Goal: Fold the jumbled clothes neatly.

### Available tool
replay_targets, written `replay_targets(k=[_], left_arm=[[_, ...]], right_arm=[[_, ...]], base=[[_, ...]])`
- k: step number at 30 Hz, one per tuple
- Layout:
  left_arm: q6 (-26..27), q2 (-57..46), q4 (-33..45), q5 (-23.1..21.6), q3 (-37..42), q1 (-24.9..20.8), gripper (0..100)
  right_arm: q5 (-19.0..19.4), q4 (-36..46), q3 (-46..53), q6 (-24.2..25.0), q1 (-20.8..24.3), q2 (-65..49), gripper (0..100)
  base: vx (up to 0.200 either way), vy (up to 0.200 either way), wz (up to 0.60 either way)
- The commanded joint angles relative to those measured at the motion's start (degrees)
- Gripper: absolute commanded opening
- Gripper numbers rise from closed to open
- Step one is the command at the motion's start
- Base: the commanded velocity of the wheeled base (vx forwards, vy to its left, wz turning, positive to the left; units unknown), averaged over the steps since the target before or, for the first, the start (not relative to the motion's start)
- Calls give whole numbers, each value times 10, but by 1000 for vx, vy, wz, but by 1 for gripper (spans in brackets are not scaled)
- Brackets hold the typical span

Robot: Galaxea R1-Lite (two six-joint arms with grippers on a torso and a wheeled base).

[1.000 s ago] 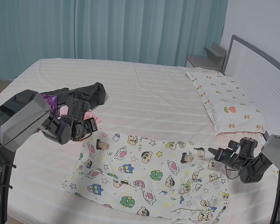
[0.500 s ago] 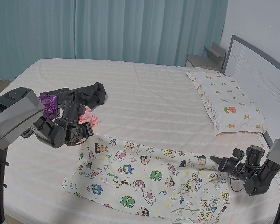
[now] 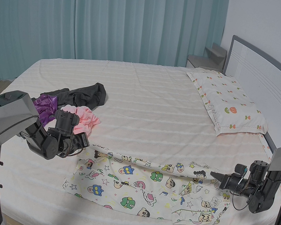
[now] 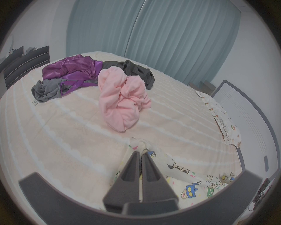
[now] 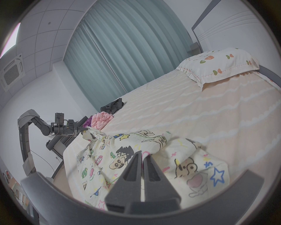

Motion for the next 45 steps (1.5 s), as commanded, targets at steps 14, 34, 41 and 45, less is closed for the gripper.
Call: replay_targets(k=[14,34,41,45], left_arm=[[37,-19,-2,-24,100,-3,0],[34,-1,-38,-32,135,-8,100],[-5,-18,-95,-30,159,4,100],[-33,-39,-104,-32,170,21,100]], right_arm=[[23,-12,98,-59,-4,29,0],[23,-12,137,-85,-6,46,100],[24,-12,176,-81,-37,-11,100],[24,-12,196,-82,-72,-39,100]], base=[[0,0,0],[0,0,0],[0,0,0],[0,0,0]])
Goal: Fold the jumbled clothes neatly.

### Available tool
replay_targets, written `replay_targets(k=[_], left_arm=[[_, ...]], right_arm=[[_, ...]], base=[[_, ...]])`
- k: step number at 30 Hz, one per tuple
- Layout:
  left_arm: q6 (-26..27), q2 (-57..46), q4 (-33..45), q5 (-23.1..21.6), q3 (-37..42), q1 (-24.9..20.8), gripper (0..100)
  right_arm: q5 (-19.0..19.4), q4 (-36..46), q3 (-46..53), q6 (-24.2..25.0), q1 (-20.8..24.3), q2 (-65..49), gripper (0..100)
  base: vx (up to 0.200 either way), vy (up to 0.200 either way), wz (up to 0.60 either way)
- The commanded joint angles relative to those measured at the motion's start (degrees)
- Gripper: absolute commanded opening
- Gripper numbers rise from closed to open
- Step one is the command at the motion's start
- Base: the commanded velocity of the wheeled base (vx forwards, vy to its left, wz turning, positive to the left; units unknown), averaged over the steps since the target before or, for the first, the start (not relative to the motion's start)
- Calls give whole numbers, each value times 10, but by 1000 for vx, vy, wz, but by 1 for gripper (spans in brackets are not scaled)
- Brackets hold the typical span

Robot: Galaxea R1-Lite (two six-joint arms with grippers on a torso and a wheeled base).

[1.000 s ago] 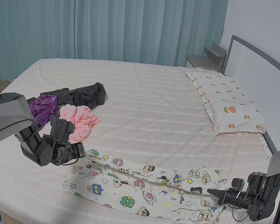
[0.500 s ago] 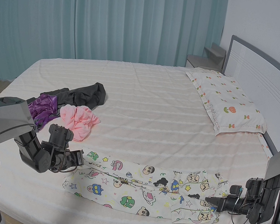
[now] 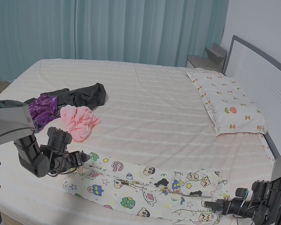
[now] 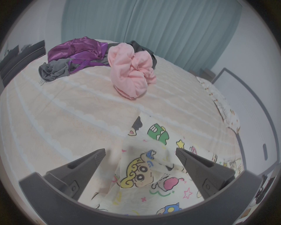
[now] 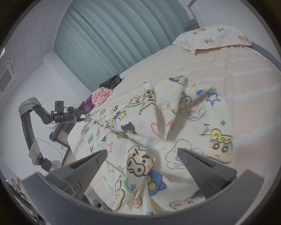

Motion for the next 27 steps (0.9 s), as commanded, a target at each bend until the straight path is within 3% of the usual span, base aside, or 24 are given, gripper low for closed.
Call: replay_targets(k=[1,6,10,14,20,27], left_arm=[[-31,-33,-7,-2,13,25,100],[-104,-75,-7,-35,17,55,100],[-181,-107,-8,-59,25,78,100],[-290,-145,-10,-99,57,84,100],[-320,-146,-48,-118,111,83,100],[-343,-105,-189,-117,174,83,100]], right_arm=[[2,-10,28,1,-44,-52,100],[12,-10,22,21,-77,-98,100],[16,-10,-14,105,-56,-131,100],[-15,-10,-95,223,11,-132,100],[-68,-10,-195,297,56,-71,100],[-83,-10,-279,306,74,33,100]], base=[[0,0,0],[0,0,0],[0,0,0],[0,0,0],[0,0,0],[0,0,0]])
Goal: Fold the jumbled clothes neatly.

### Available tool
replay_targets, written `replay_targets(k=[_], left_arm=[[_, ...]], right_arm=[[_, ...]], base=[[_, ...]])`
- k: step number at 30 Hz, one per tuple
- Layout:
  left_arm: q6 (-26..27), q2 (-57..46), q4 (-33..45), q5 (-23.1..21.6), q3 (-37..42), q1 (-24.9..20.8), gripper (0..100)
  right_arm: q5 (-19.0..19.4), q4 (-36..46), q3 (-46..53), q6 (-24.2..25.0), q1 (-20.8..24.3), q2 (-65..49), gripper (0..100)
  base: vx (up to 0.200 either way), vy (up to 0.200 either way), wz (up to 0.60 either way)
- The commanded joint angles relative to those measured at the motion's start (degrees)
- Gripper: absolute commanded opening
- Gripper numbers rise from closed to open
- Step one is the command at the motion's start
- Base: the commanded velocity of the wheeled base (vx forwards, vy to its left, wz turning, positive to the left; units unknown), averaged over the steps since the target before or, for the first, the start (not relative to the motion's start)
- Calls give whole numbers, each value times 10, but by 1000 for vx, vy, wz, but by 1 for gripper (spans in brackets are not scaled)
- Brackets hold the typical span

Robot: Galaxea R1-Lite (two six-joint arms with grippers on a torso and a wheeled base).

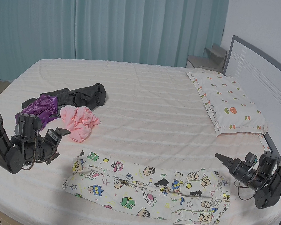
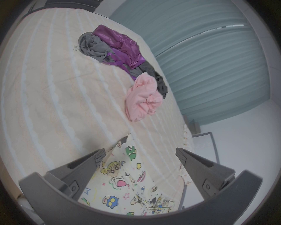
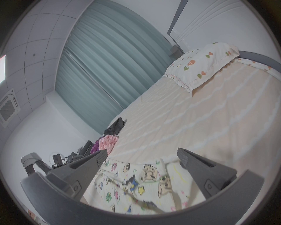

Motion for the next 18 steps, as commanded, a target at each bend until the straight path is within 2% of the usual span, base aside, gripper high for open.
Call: replay_targets(k=[1,9,12,18], left_arm=[[-15,34,-82,-3,61,1,100],[-15,45,-101,-2,74,1,100],[-15,44,-102,-2,78,2,100],[-14,43,-103,-4,85,1,100]], right_arm=[[-23,-10,-73,12,26,108,100],[-33,18,-80,12,32,126,100],[-59,43,-80,11,29,123,100],[-70,49,-69,11,27,123,100]], base=[[0,0,0],[0,0,0],[0,0,0],[0,0,0]])
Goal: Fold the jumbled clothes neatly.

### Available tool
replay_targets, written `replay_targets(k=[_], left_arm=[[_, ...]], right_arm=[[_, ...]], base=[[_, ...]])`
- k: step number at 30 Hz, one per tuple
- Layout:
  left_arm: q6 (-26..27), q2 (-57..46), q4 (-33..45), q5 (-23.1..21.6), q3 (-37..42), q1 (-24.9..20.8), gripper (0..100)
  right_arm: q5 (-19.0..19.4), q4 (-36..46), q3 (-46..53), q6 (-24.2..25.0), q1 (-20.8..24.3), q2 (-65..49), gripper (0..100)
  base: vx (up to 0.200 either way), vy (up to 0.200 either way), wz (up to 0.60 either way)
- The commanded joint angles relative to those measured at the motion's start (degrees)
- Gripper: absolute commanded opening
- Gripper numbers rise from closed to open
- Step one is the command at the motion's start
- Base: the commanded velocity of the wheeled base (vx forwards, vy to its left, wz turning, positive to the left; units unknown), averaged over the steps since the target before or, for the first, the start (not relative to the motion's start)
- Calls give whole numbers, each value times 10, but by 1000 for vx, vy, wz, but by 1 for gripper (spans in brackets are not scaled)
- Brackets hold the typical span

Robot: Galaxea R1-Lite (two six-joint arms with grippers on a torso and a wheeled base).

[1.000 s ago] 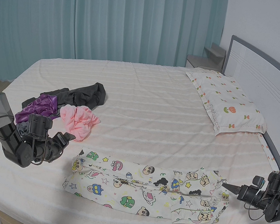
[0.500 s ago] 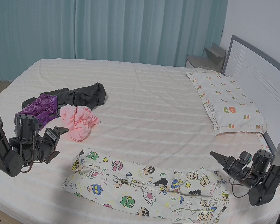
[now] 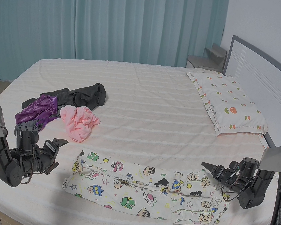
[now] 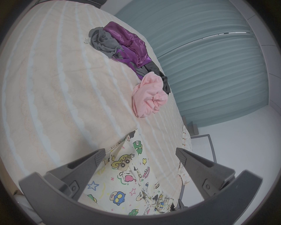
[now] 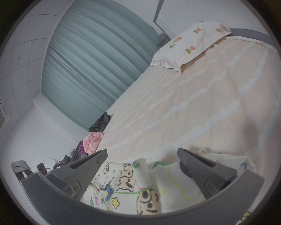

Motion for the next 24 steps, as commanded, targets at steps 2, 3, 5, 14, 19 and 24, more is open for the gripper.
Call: replay_targets(k=[2,3,5,14,19,24], left_arm=[[0,4,-2,-1,6,-1,100],[0,4,-2,-1,7,-1,100],[0,4,-3,-1,9,-1,100],[0,2,-3,0,14,-2,100],[0,2,-3,-1,17,-2,100],[0,2,-3,-1,17,-3,100]], right_arm=[[-10,18,14,0,-5,4,100],[-12,24,16,-1,-6,4,100],[-13,33,19,-1,-6,-1,100],[-21,92,36,-6,-12,-35,100],[-50,82,50,-7,-13,-60,100],[-59,77,62,-11,-8,-131,100]], base=[[0,0,0],[0,0,0],[0,0,0],[0,0,0],[0,0,0],[0,0,0]])
